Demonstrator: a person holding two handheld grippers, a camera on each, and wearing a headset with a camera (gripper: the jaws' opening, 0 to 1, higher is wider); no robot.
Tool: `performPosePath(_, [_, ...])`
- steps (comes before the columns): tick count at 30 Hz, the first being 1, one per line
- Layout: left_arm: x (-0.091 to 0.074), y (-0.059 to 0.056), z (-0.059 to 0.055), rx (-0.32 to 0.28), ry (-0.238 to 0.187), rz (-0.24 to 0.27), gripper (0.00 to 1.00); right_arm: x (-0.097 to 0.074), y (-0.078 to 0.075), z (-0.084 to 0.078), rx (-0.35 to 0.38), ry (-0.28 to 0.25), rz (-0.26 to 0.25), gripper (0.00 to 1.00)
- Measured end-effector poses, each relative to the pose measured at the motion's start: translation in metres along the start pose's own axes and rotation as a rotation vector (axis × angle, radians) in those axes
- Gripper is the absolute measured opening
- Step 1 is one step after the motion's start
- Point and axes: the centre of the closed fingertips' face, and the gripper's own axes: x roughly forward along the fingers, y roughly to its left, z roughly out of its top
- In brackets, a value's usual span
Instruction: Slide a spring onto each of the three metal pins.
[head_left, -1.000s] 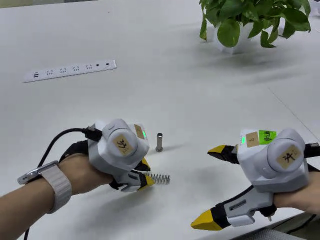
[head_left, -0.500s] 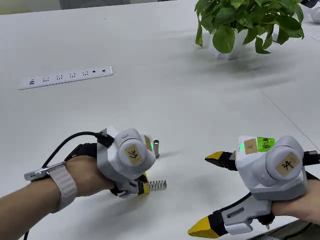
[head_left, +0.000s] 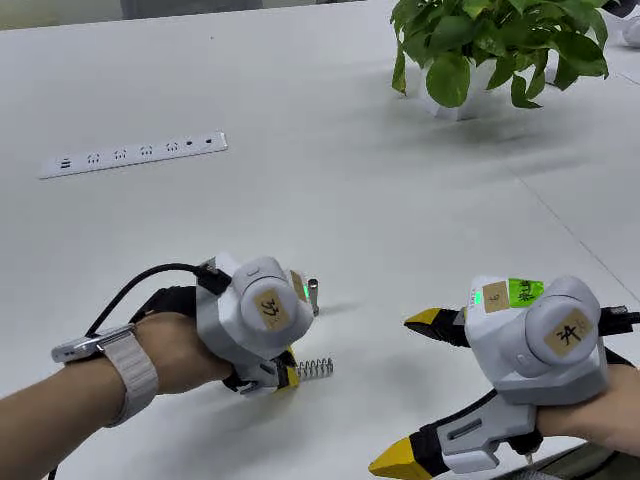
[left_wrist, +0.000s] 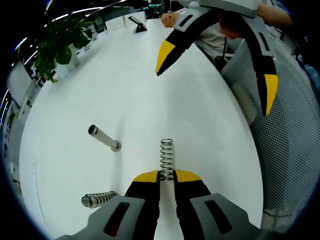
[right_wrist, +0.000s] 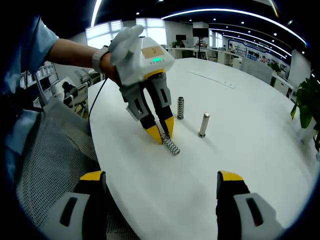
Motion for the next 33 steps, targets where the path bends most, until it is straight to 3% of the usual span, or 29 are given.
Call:
performPosePath(6, [-0.004,-0.006,0.0,-0.078,-0.079,0.021,0.1,0.002,0.004,-0.001,-0.003,0.006,0.007,0.92])
performPosePath(13, [-0.02,-0.007,0.003,-0.182,-0.178,0.063,0.1,0.005,0.007,0.0,-0.008,0.011,0.015,0.92])
performPosePath(21, [-0.037,-0.006,0.001,-0.212,-0.244,0.121,0.1,0.006,0.01,0.005,-0.012,0.001,0.027,0.92])
performPosePath(31, [-0.054,-0.024,0.005,-0.238,-0.326,0.152,0.1,0.007,0.016,0.021,-0.016,-0.025,0.063,0.87])
performPosePath(33, [-0.057,-0.03,0.007,-0.22,-0.347,0.143,0.1,0.008,0.017,0.024,-0.02,-0.024,0.072,0.86])
